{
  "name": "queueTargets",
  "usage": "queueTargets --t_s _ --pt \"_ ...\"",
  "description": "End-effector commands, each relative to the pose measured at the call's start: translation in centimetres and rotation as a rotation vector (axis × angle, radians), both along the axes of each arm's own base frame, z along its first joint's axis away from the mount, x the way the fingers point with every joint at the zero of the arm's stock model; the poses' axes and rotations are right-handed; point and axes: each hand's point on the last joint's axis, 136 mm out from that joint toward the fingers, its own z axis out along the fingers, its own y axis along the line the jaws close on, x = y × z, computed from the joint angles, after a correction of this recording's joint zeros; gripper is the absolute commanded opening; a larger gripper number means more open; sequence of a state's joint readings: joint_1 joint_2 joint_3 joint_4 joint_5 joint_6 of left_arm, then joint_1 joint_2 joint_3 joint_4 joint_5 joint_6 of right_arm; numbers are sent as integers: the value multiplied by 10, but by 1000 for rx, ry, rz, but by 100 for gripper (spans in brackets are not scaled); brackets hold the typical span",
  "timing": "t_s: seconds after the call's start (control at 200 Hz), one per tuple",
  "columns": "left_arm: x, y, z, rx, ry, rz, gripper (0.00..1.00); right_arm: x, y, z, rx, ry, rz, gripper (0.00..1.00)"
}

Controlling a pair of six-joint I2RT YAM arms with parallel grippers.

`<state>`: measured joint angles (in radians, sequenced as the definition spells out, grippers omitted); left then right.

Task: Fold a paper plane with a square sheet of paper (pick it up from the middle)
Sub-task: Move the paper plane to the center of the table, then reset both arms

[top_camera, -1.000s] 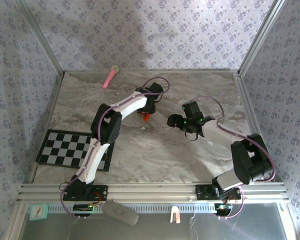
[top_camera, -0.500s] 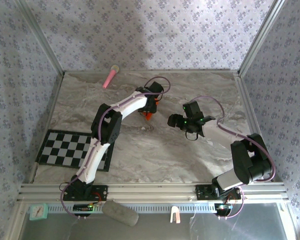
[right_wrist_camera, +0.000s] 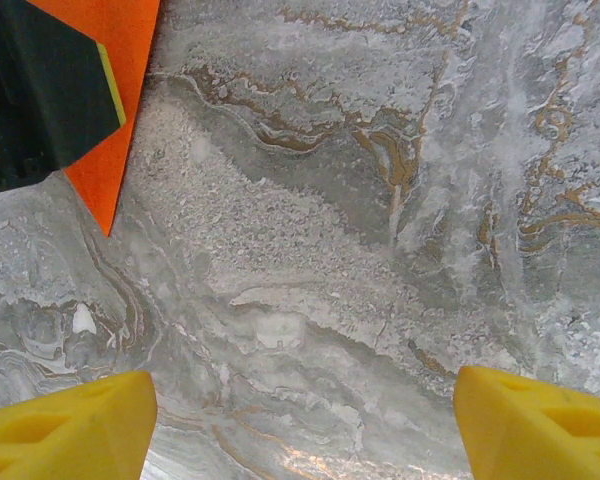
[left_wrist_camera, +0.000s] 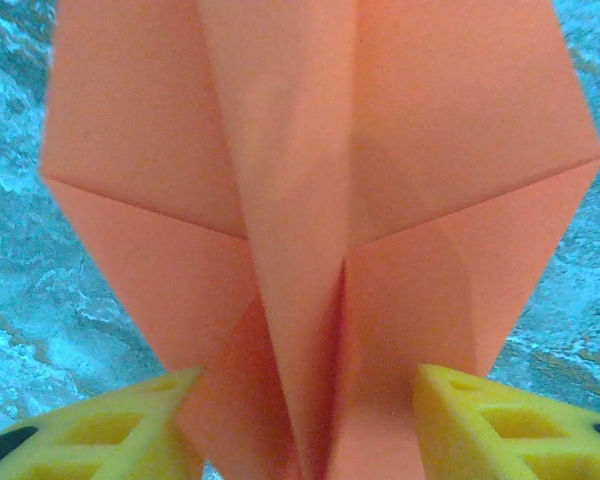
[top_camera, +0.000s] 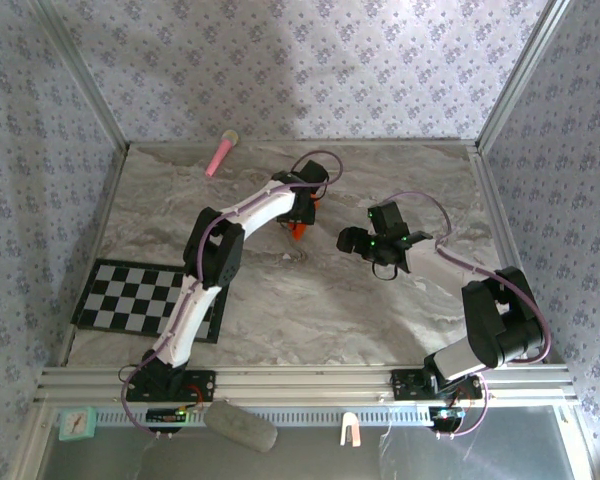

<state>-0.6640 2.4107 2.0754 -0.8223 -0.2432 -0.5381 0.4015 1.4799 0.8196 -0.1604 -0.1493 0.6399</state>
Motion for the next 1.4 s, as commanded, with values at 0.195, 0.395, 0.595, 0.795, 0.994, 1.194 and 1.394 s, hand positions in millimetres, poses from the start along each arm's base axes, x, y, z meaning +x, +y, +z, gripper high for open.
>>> queueTargets --t_s 0.195,0.395,0.595,0.795,0.994,1.194,1.394 --pt "-7 8 91 -21 -131 24 65 8 -8 29 -12 -44 -32 80" --pt "-14 26 169 -77 -294 41 73 18 -21 82 -78 -183 -3 83" --pt "-29 78 242 -103 -540 108 93 28 -55 139 -229 -353 -36 97" --pt "-42 164 250 -120 -702 229 100 35 -106 181 -401 -500 -148 100" --pt "-62 251 215 -67 -810 333 100 27 -167 183 -507 -564 -376 100" --pt "-86 329 171 9 -784 491 100 16 -208 156 -549 -586 -506 100" --pt "-103 355 138 76 -847 476 100 11 -228 94 -567 -499 -517 100"
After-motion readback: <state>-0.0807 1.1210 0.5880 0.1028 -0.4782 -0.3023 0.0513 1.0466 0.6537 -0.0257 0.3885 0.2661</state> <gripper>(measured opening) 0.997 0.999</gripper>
